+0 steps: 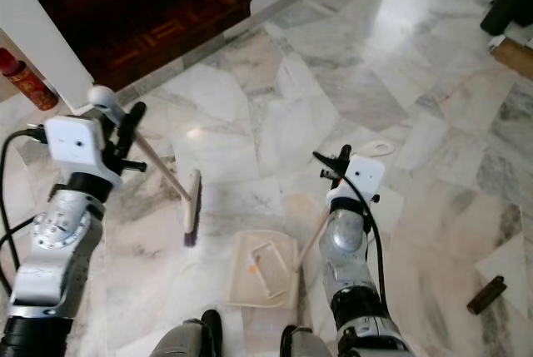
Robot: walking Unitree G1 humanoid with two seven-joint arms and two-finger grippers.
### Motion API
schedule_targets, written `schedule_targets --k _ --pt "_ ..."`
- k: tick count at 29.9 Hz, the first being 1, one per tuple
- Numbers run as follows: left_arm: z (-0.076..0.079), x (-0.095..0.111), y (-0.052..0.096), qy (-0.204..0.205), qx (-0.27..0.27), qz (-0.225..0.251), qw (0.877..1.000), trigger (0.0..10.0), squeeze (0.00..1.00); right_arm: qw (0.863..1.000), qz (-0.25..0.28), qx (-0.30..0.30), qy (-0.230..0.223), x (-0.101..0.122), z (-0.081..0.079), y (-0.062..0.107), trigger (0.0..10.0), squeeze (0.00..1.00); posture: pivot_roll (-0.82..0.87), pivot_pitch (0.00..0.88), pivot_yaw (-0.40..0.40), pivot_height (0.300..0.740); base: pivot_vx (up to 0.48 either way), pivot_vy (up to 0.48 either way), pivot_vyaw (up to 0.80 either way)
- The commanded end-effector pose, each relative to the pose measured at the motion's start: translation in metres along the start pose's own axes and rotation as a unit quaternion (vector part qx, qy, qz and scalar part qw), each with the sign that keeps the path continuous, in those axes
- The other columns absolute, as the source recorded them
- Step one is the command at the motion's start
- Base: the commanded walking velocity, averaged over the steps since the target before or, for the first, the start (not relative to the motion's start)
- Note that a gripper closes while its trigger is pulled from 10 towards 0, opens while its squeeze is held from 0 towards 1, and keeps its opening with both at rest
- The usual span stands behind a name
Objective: Sweep floor
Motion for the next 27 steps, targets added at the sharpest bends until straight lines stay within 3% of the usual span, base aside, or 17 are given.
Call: schedule_targets --k 1,6,13,23,25,27 --pt "0.003 0.003 0.000 -0.004 -0.004 0.020 1.000 10.0 0.00 1.000 0.012 0.000 -0.011 0.006 -0.001 -0.002 10.0 0.00 0.15 0.084 0.002 0.740 0.000 0.000 0.00" --pt "0.014 -0.013 -0.001 0.006 -0.012 0.004 1.000 10.0 0.00 0.999 0.006 -0.011 -0.052 0.009 -0.002 -0.003 10.0 0.00 0.13 0.038 0.007 0.740 0.000 0.000 0.00" --pt "0.025 -0.024 -0.004 0.008 -0.031 -0.008 0.999 10.0 0.00 0.998 0.013 -0.012 -0.066 0.015 -0.003 -0.004 10.0 0.00 0.12 0.015 0.021 0.740 0.000 0.000 0.00" --pt "0.024 -0.024 -0.007 0.005 -0.033 -0.005 0.999 10.0 0.00 0.997 0.012 -0.017 -0.072 0.016 -0.001 -0.006 10.0 0.00 0.13 0.029 0.028 0.740 0.000 0.000 0.00" --pt "0.020 -0.018 -0.008 -0.003 -0.027 0.007 1.000 10.0 0.00 0.997 0.010 -0.020 -0.075 0.015 -0.002 -0.003 10.0 0.00 0.14 0.042 0.049 0.740 0.000 0.000 0.00" --pt "0.009 -0.002 -0.010 -0.041 -0.012 0.038 0.998 10.0 0.00 0.997 0.002 -0.025 -0.077 0.010 -0.004 0.004 10.0 0.00 0.15 0.046 0.053 0.740 0.000 0.000 0.00"
Point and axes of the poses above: a point about 5 cm out from each wrist's last joint towards the gripper, its own y axis pointing back from the gripper into the wrist, its own x axis along the axis of the wrist's last joint, z = x × y, the point moved 1 cm from there along -y, pointing out of the wrist towards the gripper, and after that the axes turned 10 degrees about y, right-handed, at the moved point
